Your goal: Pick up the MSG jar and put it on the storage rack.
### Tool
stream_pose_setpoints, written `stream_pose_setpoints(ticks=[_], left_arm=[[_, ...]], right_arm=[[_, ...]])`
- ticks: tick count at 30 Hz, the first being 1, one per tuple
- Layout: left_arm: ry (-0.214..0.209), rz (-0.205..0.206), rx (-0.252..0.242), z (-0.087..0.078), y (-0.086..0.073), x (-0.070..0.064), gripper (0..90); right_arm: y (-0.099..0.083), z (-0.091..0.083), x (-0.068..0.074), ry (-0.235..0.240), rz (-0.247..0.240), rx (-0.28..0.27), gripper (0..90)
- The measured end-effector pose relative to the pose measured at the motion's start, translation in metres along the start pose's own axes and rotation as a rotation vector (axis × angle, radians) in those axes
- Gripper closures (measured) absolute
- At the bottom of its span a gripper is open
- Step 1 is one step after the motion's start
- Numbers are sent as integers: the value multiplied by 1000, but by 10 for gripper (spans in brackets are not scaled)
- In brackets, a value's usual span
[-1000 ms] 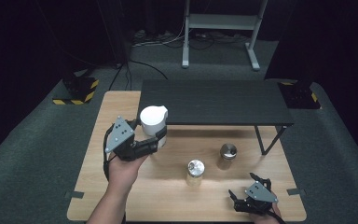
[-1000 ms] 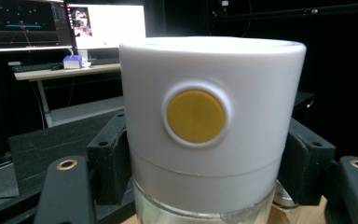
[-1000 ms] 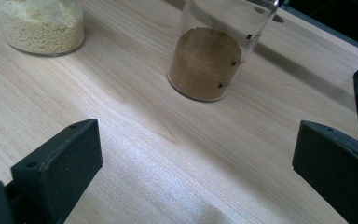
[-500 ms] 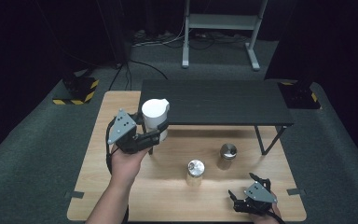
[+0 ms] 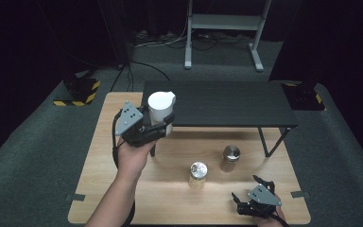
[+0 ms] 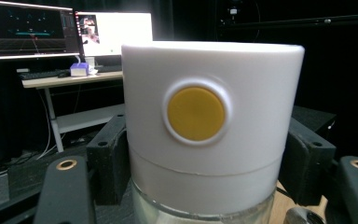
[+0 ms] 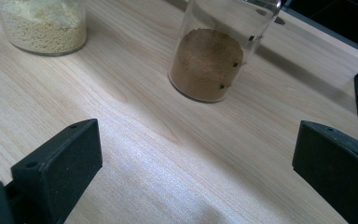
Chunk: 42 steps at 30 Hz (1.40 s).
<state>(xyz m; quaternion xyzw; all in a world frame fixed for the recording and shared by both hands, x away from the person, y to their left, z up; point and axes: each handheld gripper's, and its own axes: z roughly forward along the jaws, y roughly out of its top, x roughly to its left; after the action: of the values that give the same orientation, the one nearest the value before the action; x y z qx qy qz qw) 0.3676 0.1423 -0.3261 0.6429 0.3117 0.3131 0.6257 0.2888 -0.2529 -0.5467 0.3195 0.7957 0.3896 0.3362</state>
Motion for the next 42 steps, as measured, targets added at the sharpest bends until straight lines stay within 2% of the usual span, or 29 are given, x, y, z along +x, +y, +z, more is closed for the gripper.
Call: stream_pose_setpoints(ticks=[13, 29, 42], left_arm=[[22, 6, 4, 19, 3, 4, 301], [34, -12, 4, 41, 9, 7, 302], [53, -11, 18, 57, 6, 8, 302]], right_arm=[[0, -1, -1, 5, 8, -6, 2], [-1, -1, -2, 6, 19, -13, 2], [-1, -2, -2, 6, 17, -15, 2]])
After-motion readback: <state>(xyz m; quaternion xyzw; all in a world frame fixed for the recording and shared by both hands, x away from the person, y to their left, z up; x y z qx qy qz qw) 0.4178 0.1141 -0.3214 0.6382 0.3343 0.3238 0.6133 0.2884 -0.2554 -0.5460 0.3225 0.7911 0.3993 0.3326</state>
